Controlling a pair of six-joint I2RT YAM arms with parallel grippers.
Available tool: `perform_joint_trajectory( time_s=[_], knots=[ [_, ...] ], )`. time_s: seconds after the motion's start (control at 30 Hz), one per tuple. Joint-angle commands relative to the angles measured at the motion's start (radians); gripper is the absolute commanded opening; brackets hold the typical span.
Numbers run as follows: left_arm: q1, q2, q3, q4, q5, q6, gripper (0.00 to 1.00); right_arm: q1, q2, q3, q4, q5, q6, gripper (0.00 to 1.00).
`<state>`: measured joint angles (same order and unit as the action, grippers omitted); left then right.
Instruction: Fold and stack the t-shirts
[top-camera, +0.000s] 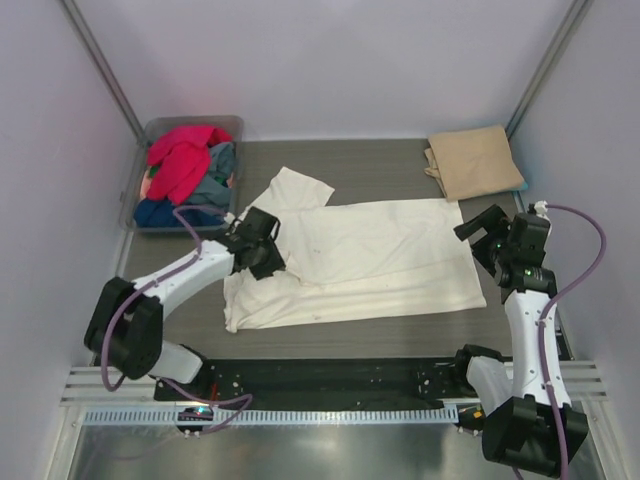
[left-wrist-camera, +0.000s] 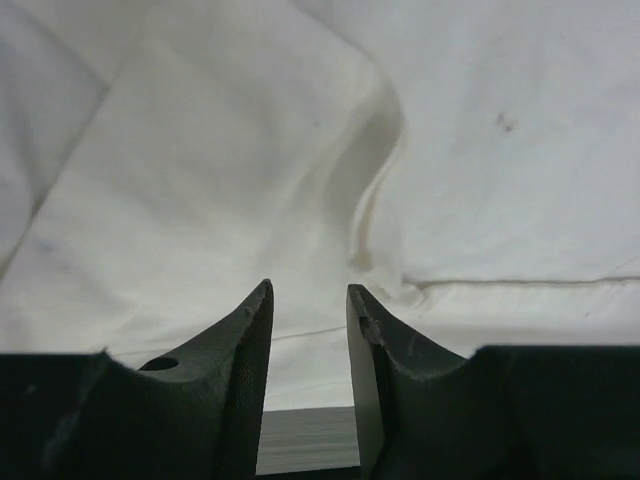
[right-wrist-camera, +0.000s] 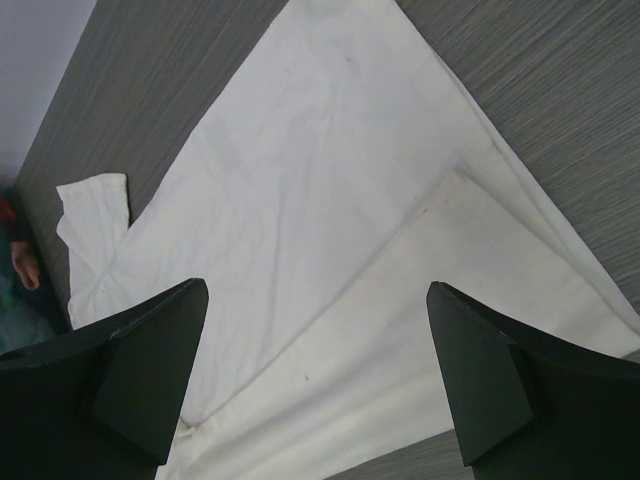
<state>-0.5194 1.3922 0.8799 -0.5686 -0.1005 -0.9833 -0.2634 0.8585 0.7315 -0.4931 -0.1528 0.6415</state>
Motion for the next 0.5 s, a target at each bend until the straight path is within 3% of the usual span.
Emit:
perform_joint_trajectory(
  time_s=[0.0, 0.13, 0.47],
  knots=[
    [-0.042, 0.131, 0.122, 0.139, -0.004, 0.009, 0.36, 0.004, 0.027, 0.034, 0.016, -0.007, -0.039, 0.98],
    [-0.045, 0.318, 0.18, 0.202, 0.008, 0.005, 0.33, 0.004, 0.062, 0.043, 0.016, -0.019, -0.04, 0.97],
    [-0.077, 0.448, 0.459, 0.223, 0.059, -0.064, 0.33, 0.004, 0.086, 0.006, 0.068, -0.048, -0.013, 0.98]
  ],
)
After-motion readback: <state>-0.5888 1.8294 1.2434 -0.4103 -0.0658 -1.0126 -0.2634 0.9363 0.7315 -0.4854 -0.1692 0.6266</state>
